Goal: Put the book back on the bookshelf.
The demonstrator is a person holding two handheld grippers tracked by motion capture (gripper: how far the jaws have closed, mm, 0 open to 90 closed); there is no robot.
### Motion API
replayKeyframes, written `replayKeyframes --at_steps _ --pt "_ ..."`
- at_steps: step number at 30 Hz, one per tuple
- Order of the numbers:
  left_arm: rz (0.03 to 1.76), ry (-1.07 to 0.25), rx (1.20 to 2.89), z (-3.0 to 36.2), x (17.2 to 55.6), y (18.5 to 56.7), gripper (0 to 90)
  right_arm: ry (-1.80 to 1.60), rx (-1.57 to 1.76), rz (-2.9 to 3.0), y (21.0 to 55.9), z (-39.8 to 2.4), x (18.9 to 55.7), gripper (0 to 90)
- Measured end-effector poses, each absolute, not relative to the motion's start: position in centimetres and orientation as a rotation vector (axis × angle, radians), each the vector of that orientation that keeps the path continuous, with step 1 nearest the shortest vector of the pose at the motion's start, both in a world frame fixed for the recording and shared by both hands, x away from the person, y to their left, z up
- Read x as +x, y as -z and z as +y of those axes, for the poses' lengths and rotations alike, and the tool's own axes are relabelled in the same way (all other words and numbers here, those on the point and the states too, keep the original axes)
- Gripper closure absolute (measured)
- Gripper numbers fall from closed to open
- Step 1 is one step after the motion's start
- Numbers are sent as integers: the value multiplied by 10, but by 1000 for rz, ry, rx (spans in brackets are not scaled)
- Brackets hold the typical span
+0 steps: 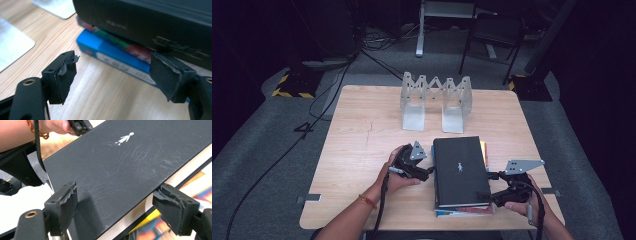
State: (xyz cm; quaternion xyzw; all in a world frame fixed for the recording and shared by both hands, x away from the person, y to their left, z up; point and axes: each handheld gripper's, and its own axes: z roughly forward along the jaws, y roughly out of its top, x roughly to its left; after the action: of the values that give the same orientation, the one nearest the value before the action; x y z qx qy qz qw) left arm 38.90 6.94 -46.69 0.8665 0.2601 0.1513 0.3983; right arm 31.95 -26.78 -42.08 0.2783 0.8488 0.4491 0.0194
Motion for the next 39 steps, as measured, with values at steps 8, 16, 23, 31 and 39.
replayKeyframes --at_steps 8,16,23,31,39 --pt "692 -372 2170 73 410 478 303 -1380 839 2661 420 -256 331 208" --pt "621 -344 2153 82 404 471 607 -1393 848 2650 421 -256 331 208" --pt "620 -360 2158 76 410 478 554 -1389 824 2659 420 -255 333 207" --pt "662 -343 2123 78 423 482 562 -1358 786 2659 417 -251 340 207" --pt "674 -365 2077 74 428 477 653 -1337 739 2612 415 -249 340 211"
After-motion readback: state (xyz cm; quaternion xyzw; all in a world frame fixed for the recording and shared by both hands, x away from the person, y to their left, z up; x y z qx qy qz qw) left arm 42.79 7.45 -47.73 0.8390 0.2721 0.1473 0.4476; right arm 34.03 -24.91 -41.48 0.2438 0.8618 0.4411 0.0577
